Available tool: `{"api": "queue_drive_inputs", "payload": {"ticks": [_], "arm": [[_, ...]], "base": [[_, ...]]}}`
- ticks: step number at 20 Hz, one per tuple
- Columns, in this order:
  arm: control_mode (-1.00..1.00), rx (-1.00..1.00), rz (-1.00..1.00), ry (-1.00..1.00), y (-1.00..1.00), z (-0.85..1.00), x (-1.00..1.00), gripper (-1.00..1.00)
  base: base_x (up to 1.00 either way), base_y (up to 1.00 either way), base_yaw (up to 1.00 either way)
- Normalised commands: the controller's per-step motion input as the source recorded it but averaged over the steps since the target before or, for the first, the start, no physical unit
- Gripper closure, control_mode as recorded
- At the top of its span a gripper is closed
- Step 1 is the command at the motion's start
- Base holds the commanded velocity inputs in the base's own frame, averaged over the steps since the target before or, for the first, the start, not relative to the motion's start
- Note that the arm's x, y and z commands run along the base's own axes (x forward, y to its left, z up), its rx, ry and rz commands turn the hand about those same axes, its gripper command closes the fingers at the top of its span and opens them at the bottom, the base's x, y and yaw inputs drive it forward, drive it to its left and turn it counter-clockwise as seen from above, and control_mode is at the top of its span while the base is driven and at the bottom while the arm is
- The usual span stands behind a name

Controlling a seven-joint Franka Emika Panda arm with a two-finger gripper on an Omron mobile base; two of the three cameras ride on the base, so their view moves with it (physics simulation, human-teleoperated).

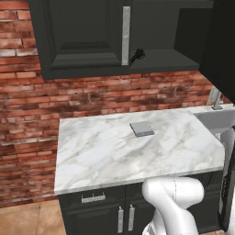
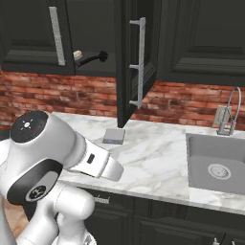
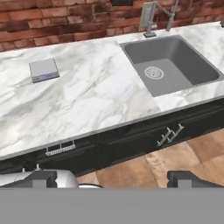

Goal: Pick the dish brush and dish brush from the cabinet and place them on the counter.

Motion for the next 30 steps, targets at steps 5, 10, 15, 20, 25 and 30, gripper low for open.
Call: {"api": "queue_drive_inputs", "payload": {"ticks": [5, 10, 15, 20, 25, 30], "arm": [[-1.0, -0.07, -0.01, 0.12, 0.34, 0.03, 0.0, -1.0], [-1.0, -0.09, 0.0, 0.08, 0.24, 0.04, 0.08, -1.0], [-1.0, -0.11, 0.01, 0.09, 0.24, 0.11, 0.03, -1.0], [-1.0, -0.1, 0.03, 0.12, 0.2, 0.12, 0.08, -1.0], [-1.0, -0.11, 0.06, 0.09, 0.12, 0.08, 0.15, -1.0], [-1.0, -0.08, 0.08, 0.06, 0.0, 0.08, 0.17, -1.0]], "base": [[0.0, 0.0, 0.0], [0.0, 0.0, 0.0], [0.0, 0.0, 0.0], [0.0, 0.0, 0.0], [0.0, 0.0, 0.0], [0.0, 0.0, 0.0]]}}
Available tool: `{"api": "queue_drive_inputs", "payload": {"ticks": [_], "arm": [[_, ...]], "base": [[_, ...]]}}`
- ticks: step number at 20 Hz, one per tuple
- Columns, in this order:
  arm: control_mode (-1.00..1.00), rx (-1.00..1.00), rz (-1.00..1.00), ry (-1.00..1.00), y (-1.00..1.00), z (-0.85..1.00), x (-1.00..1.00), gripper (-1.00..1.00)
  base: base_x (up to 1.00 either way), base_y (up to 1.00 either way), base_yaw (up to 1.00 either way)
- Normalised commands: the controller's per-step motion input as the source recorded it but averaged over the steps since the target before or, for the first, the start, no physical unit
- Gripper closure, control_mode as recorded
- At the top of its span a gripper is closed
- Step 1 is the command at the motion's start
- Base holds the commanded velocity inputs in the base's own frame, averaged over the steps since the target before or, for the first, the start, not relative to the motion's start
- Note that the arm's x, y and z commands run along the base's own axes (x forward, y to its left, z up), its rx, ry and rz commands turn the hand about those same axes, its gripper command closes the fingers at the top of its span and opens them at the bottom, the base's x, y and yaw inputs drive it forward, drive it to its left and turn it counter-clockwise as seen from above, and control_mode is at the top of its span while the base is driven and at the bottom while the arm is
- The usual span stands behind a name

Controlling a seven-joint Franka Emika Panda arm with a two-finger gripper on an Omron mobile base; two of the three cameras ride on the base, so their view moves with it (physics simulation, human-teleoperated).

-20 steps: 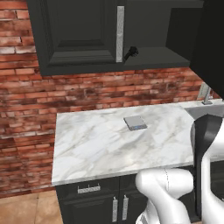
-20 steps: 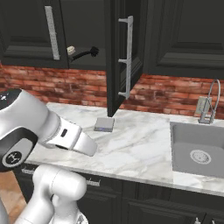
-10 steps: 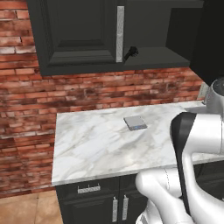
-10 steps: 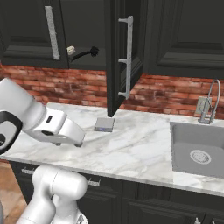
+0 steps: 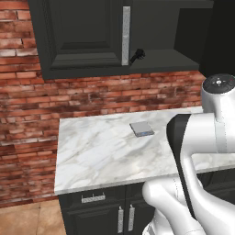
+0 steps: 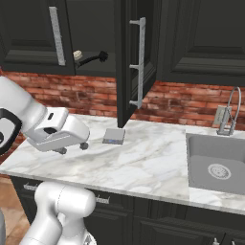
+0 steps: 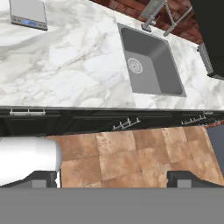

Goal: Pick the dish brush and dish brush from the cabinet and place them on the counter.

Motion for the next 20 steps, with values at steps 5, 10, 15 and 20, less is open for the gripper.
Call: {"api": "queue_drive_inputs", "payload": {"ticks": [5, 10, 15, 20], "arm": [[-1.0, -0.11, 0.06, 0.09, 0.05, 0.12, 0.21, -1.0], [-1.0, -0.15, 0.0, 0.1, 0.02, 0.09, 0.2, -1.0], [-1.0, -0.14, 0.0, 0.09, -0.04, 0.05, 0.2, -1.0], [-1.0, -0.13, 0.0, 0.05, -0.07, 0.01, 0.19, -1.0]], "base": [[0.0, 0.0, 0.0], [0.0, 0.0, 0.0], [0.0, 0.0, 0.0], [0.0, 0.0, 0.0]]}}
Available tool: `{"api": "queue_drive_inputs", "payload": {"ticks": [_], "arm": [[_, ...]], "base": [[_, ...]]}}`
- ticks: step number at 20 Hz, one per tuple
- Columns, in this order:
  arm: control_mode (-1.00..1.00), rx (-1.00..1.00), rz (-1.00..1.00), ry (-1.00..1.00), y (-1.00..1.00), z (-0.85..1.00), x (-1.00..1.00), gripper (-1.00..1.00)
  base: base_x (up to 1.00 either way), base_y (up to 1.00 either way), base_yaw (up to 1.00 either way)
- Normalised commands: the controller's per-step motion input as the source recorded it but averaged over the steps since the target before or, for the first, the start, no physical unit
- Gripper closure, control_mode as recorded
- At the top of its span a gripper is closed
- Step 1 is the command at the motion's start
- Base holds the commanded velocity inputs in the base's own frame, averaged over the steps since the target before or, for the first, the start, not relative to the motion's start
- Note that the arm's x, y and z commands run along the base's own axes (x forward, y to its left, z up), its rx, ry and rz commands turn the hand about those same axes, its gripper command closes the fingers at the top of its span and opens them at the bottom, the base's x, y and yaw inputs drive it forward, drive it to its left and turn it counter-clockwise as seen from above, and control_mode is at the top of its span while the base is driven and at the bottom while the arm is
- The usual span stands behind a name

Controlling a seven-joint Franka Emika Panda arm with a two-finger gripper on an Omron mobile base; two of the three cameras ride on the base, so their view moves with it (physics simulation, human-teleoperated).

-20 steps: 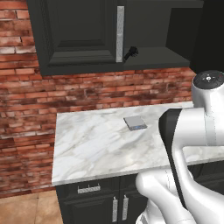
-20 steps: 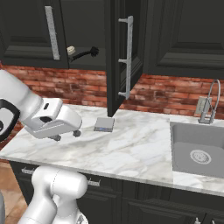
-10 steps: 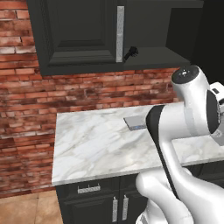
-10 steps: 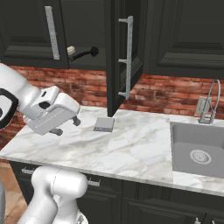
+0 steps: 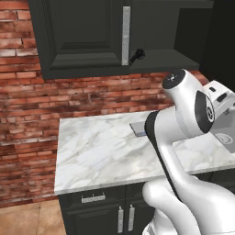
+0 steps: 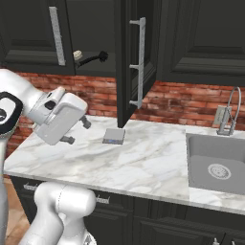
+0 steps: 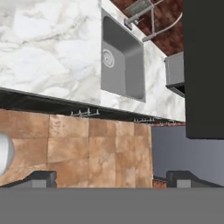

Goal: Pick the dish brush and dish brush from the cabinet and place them on the counter.

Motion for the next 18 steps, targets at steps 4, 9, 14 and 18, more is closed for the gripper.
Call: {"api": "queue_drive_inputs", "payload": {"ticks": [4, 9, 14, 18], "arm": [[-1.0, -0.16, 0.02, 0.03, -0.03, 0.0, 0.15, -1.0], [-1.0, -0.16, 0.02, 0.04, -0.06, 0.0, 0.12, -1.0], [-1.0, -0.16, 0.01, 0.04, -0.03, -0.02, 0.13, -1.0], [-1.0, -0.11, 0.0, 0.04, -0.02, 0.04, 0.12, -1.0]], "base": [[0.0, 0.0, 0.0], [0.0, 0.0, 0.0], [0.0, 0.0, 0.0], [0.0, 0.0, 0.0]]}}
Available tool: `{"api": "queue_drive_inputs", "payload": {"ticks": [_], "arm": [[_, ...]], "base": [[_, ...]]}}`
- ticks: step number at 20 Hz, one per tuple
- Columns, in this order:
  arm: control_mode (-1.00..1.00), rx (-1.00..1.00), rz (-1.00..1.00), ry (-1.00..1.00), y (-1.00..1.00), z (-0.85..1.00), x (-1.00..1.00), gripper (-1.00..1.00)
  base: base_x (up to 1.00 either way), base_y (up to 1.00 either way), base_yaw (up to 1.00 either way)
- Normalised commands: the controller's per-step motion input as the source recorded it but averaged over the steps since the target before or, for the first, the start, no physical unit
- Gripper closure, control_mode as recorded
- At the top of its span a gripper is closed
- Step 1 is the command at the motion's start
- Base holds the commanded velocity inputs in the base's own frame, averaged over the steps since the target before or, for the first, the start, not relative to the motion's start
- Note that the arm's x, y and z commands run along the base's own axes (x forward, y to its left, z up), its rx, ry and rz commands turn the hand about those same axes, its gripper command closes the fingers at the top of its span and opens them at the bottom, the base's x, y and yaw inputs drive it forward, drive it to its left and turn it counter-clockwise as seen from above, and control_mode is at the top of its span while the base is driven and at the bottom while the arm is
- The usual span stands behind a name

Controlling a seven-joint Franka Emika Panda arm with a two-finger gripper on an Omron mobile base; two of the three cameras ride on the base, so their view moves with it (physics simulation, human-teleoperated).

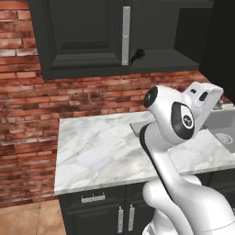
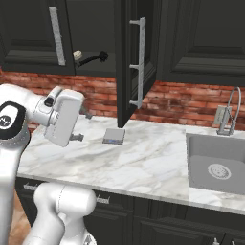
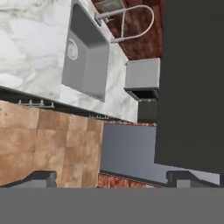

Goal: Pick the dish brush and dish brush from the cabinet and place them on the counter.

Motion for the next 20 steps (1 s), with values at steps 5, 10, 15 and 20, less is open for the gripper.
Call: {"api": "queue_drive_inputs", "payload": {"ticks": [5, 10, 15, 20], "arm": [[-1.0, -0.01, 0.0, 0.07, -0.14, 0.04, 0.15, -1.0], [-1.0, 0.0, 0.0, 0.08, -0.1, 0.14, 0.12, -1.0], [-1.0, 0.0, 0.0, 0.07, -0.1, 0.12, 0.09, -1.0], [-1.0, 0.0, 0.0, 0.06, -0.18, 0.08, 0.08, -1.0]], "base": [[0.0, 0.0, 0.0], [0.0, 0.0, 0.0], [0.0, 0.0, 0.0], [0.0, 0.0, 0.0]]}}
